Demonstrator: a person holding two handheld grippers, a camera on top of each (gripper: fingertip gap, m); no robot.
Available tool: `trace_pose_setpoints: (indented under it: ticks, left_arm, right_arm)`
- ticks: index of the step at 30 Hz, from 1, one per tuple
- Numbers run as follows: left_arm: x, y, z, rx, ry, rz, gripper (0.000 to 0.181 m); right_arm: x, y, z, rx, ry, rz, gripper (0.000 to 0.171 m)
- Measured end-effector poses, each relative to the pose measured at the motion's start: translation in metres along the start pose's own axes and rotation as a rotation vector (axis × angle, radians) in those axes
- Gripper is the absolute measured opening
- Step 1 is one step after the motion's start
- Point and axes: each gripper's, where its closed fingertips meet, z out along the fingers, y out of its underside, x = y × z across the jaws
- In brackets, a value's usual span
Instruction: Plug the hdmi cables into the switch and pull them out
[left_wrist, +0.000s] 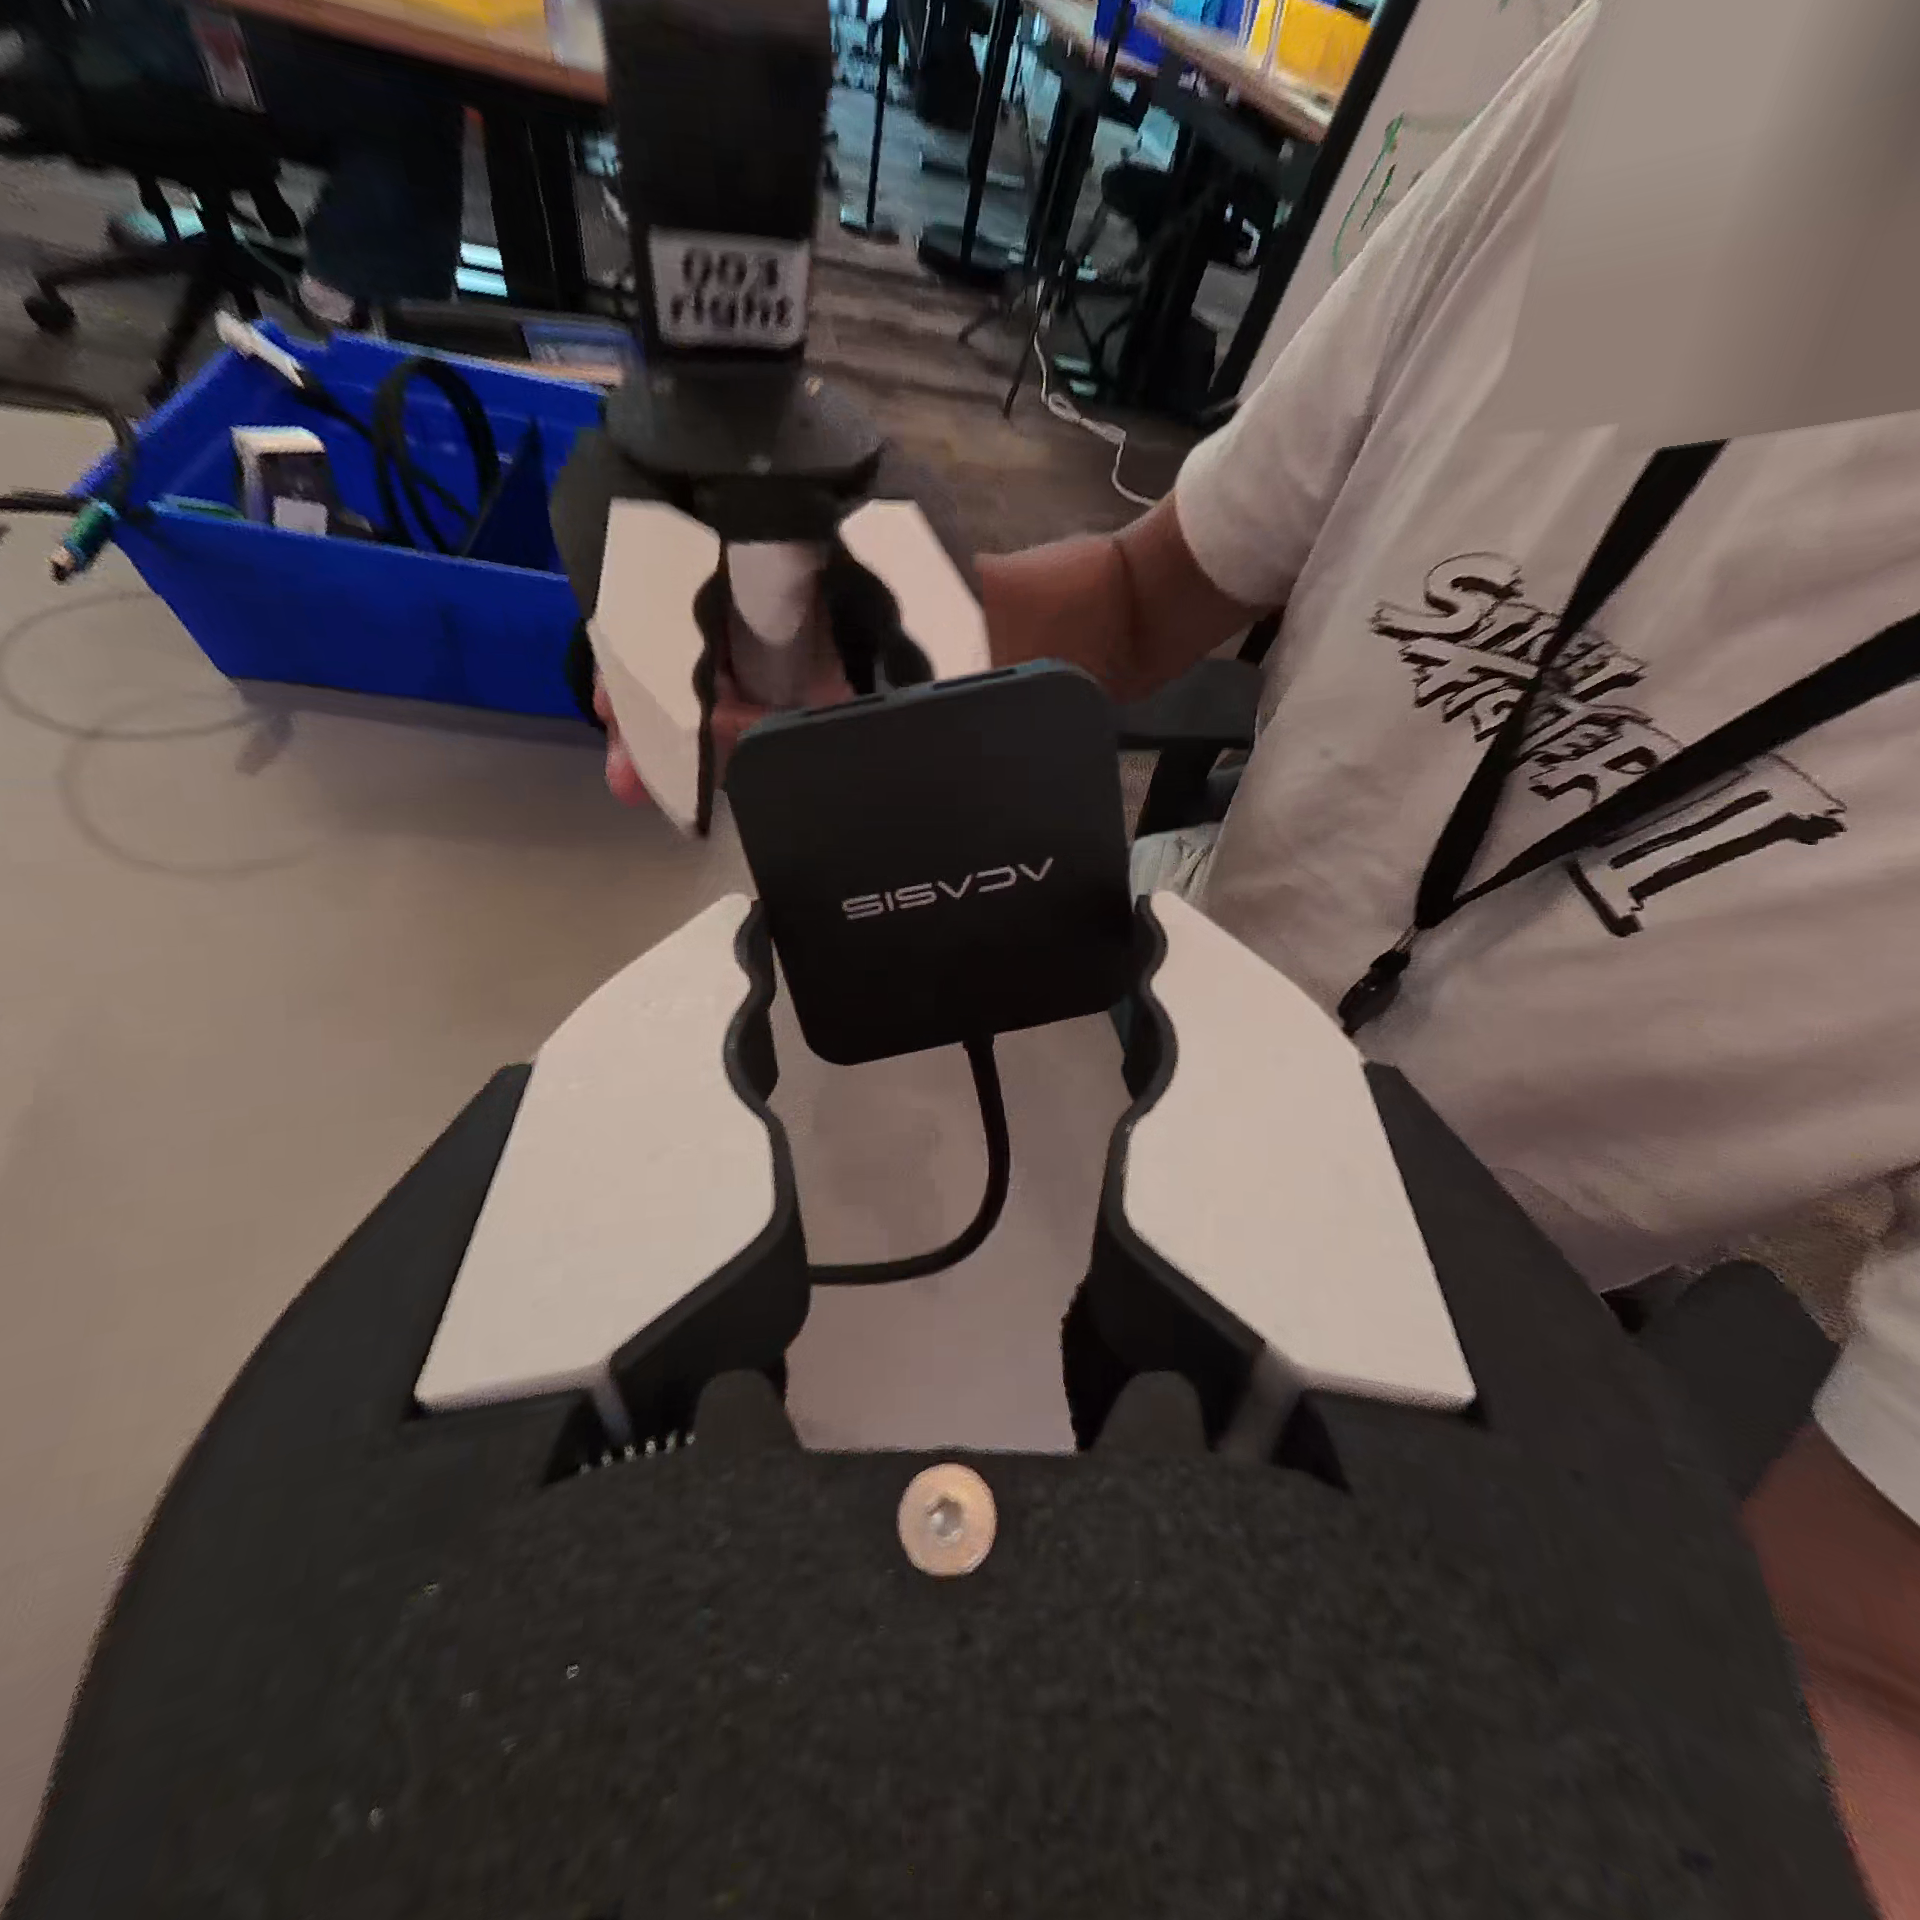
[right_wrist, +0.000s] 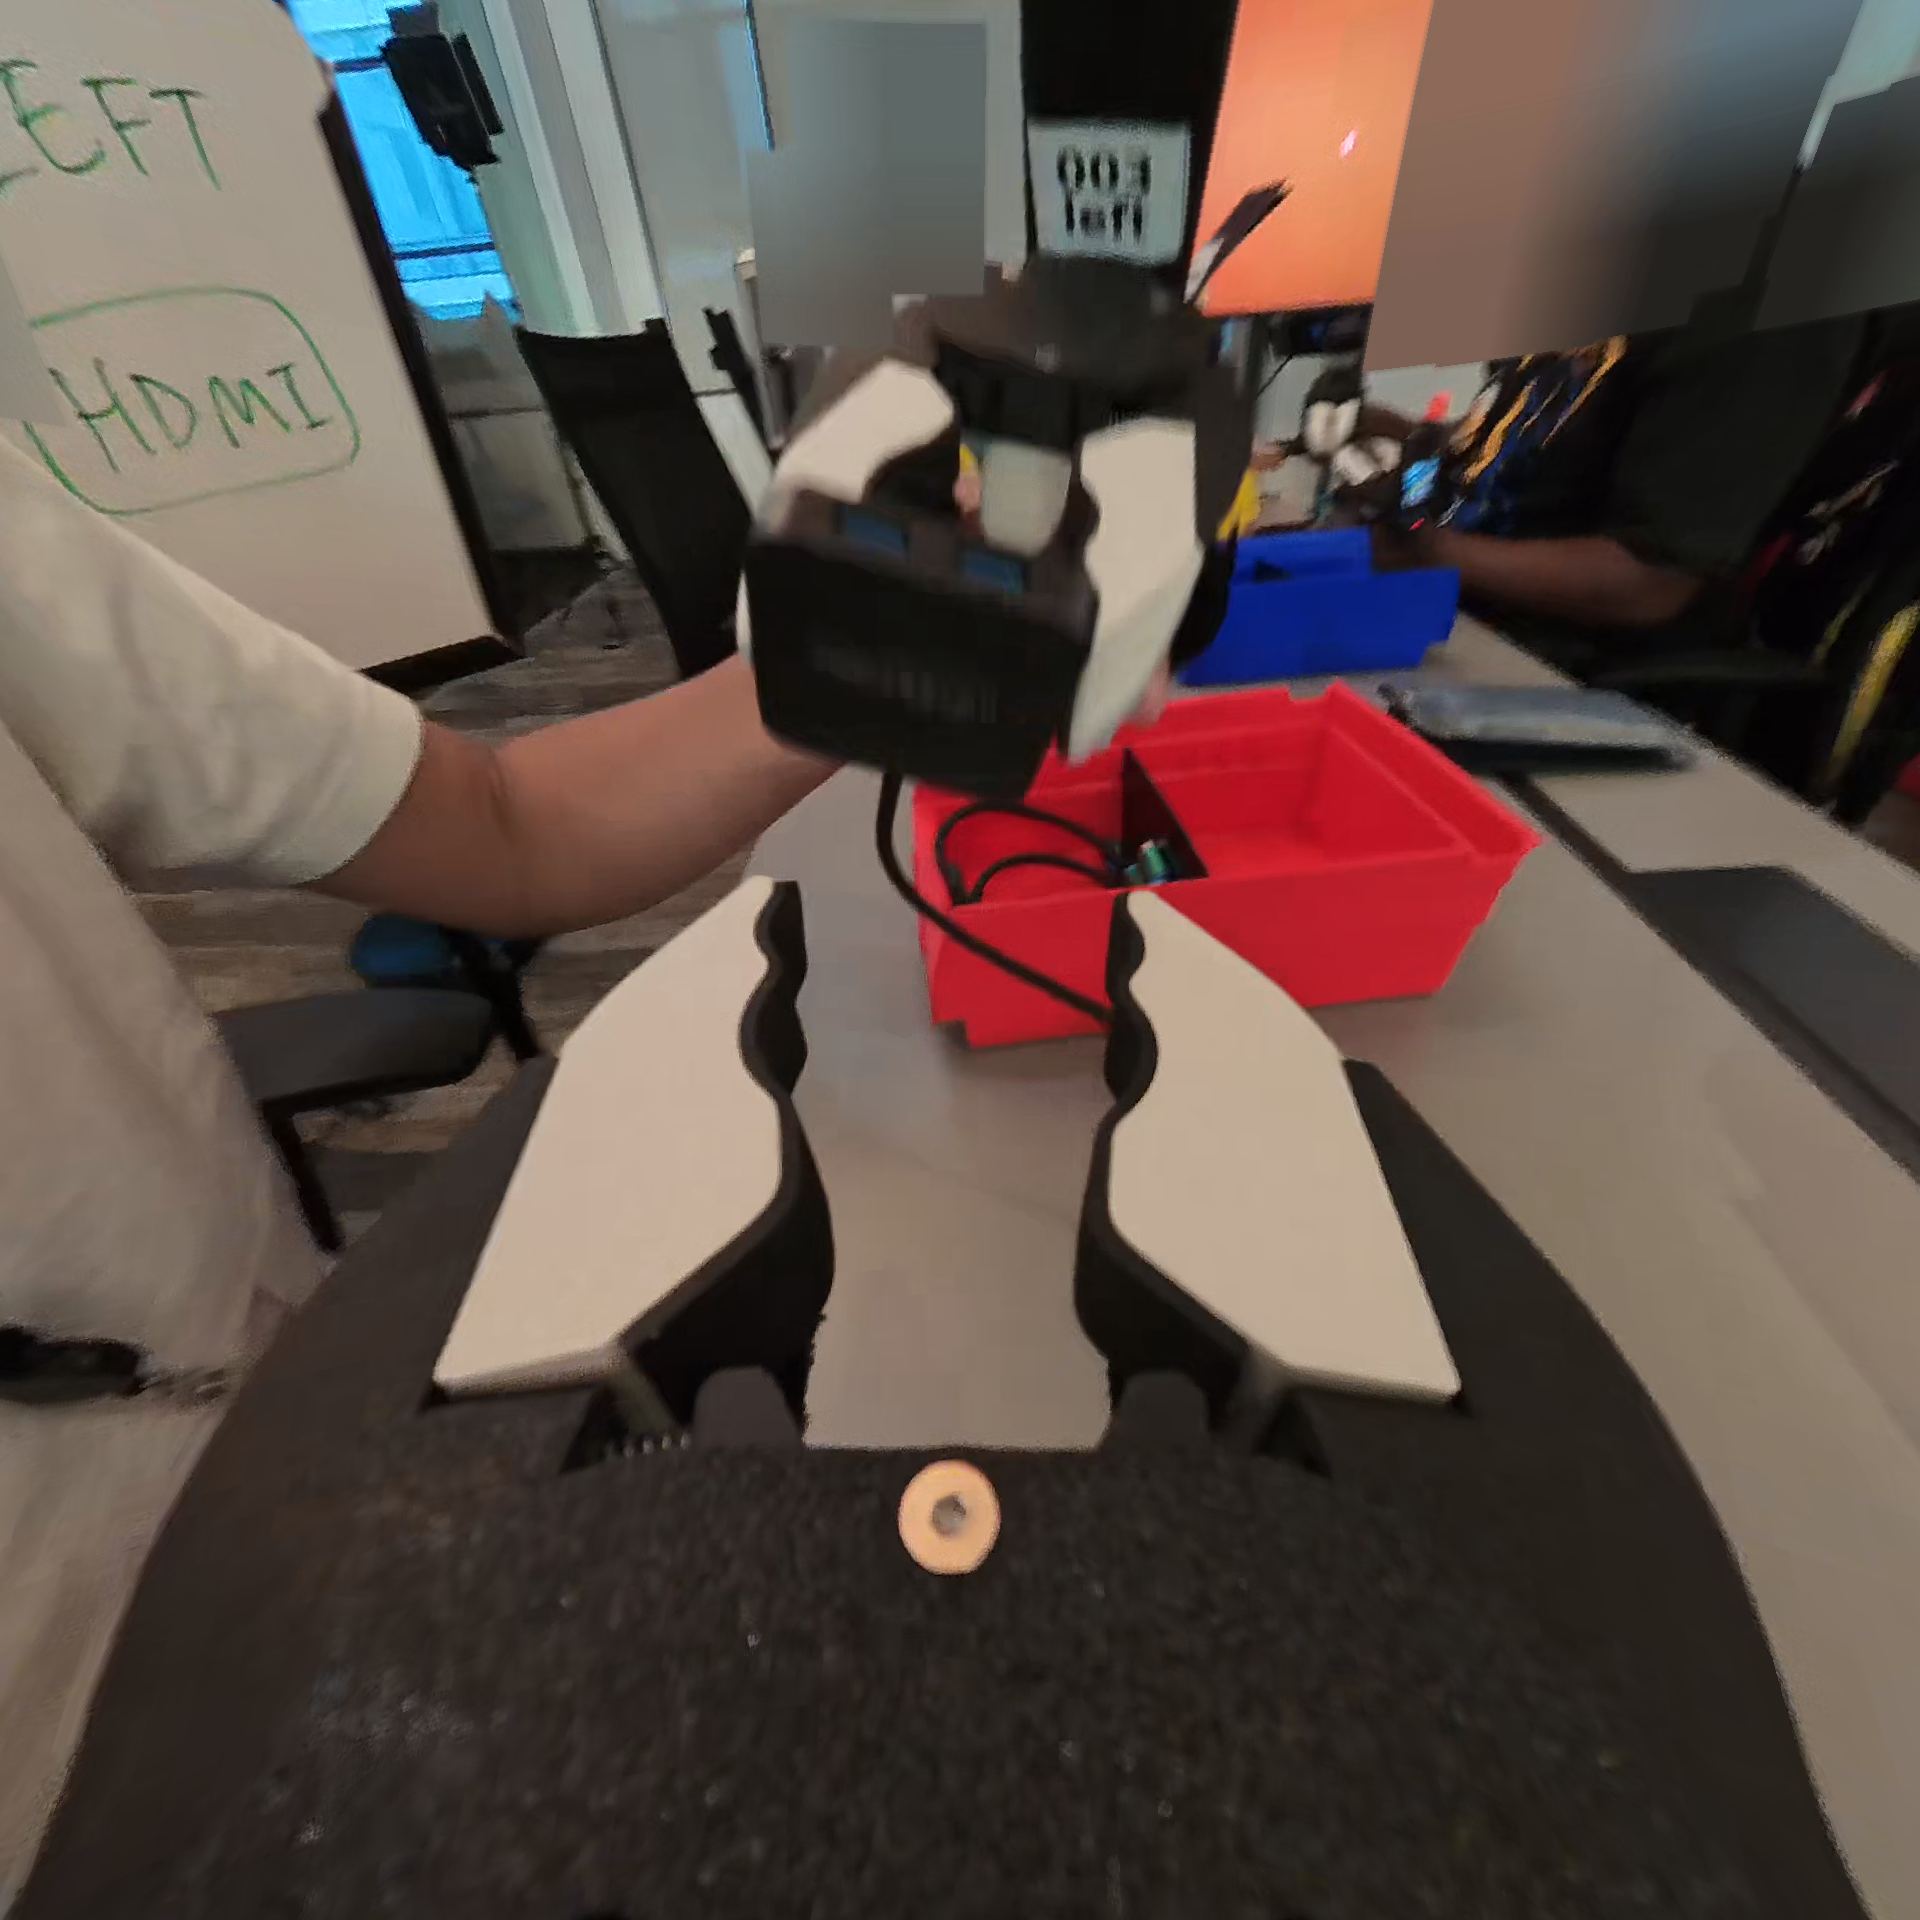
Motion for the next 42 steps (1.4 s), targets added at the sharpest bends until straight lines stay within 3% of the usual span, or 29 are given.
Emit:
trace_pose_setpoints:
  ticks: [5, 12, 14, 15, 17, 23, 24, 26, 28, 32, 33, 36, 42]
  left_arm:
    - [-0.023, 0.018, 0.028, -0.07, 0.054, -0.178, 0.065]
    - [-0.052, 0.055, 0.069, -0.252, 0.203, -0.657, 0.065]
    - [-0.056, 0.066, 0.081, -0.314, 0.199, -0.75, 0.065]
    - [-0.057, 0.07, 0.085, -0.338, 0.191, -0.775, 0.065]
    - [-0.062, 0.074, 0.09, -0.355, 0.153, -0.807, 0.065]
    - [-0.066, 0.08, 0.1, -0.282, 0.097, -0.865, 0.07]
    - [-0.062, 0.076, 0.1, -0.248, 0.126, -0.873, 0.067]
    - [-0.047, 0.046, 0.098, -0.058, 0.284, -0.915, 0.027]
    - [-0.055, 0.035, 0.096, 0.048, 0.266, -0.967, 0.021]
    - [-0.049, 0.011, 0.061, 0.219, 0.233, -0.825, 0.023]
    - [-0.051, 0.009, 0.049, 0.261, 0.162, -0.768, 0.023]
    - [-0.065, 0.029, 0.033, 0.193, -0.203, -0.533, 0.026]
    - [-0.037, 0.033, 0.08, 0.125, -0.286, -0.194, 0.039]
  right_arm:
    - [-0.001, 0.01, -0.013, -0.134, 0.175, -0.271, 0.059]
    - [0.014, 0.054, -0.02, -0.426, 0.304, -0.572, 0.056]
    - [0.022, 0.072, -0.023, -0.526, 0.328, -0.603, 0.044]
    - [0.026, 0.082, -0.026, -0.581, 0.332, -0.624, 0.028]
    - [0.026, 0.098, -0.029, -0.637, 0.307, -0.64, 0.018]
    - [0.045, 0.128, -0.048, -0.728, 0.348, -0.605, 0.015]
    - [0.052, 0.137, -0.054, -0.772, 0.373, -0.612, 0.015]
    - [0.066, 0.148, -0.063, -0.813, 0.433, -0.632, 0.014]
    - [0.06, 0.151, -0.053, -0.708, 0.382, -0.568, 0.015]
    - [0.047, 0.124, -0.043, -0.422, 0.316, -0.49, 0.015]
    - [0.038, 0.112, -0.042, -0.33, 0.271, -0.468, 0.015]
    - [0.021, 0.084, -0.045, -0.122, 0.181, -0.364, 0.015]
    - [0.004, 0.075, -0.031, -0.003, 0.061, -0.28, 0.015]
